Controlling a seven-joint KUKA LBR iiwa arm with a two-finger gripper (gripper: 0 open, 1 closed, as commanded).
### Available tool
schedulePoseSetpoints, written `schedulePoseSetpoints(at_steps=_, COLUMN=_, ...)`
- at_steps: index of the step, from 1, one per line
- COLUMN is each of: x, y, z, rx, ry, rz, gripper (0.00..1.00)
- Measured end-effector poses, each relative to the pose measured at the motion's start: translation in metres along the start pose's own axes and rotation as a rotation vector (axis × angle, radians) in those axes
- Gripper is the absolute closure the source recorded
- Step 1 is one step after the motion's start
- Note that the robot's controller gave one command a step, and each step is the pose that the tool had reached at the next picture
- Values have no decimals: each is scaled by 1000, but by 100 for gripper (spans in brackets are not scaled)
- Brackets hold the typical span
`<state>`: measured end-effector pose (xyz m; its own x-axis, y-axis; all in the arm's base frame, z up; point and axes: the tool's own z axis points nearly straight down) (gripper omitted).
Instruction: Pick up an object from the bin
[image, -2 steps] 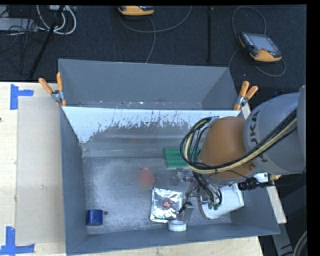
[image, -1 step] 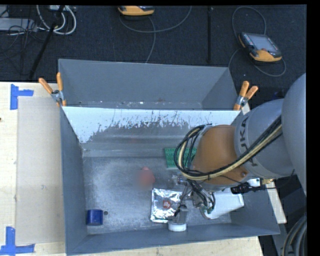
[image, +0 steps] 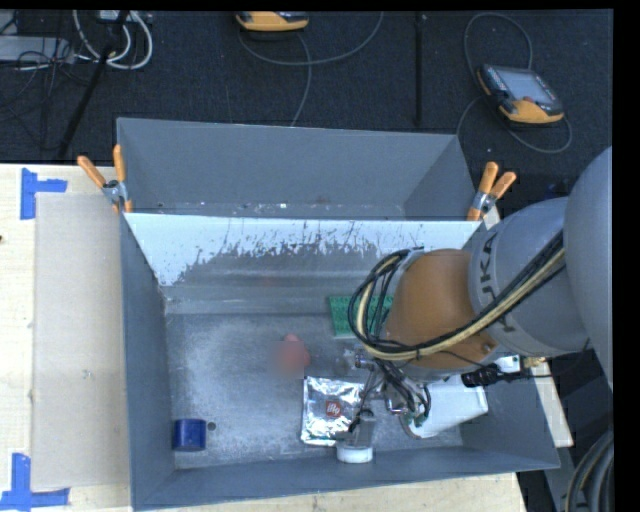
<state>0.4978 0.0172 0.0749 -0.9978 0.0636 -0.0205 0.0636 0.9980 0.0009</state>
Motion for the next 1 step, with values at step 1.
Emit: schedulePoseSetpoints(at_steps=1, x=0, y=0, z=1, rx=0, ry=0, rz=-2, gripper=100)
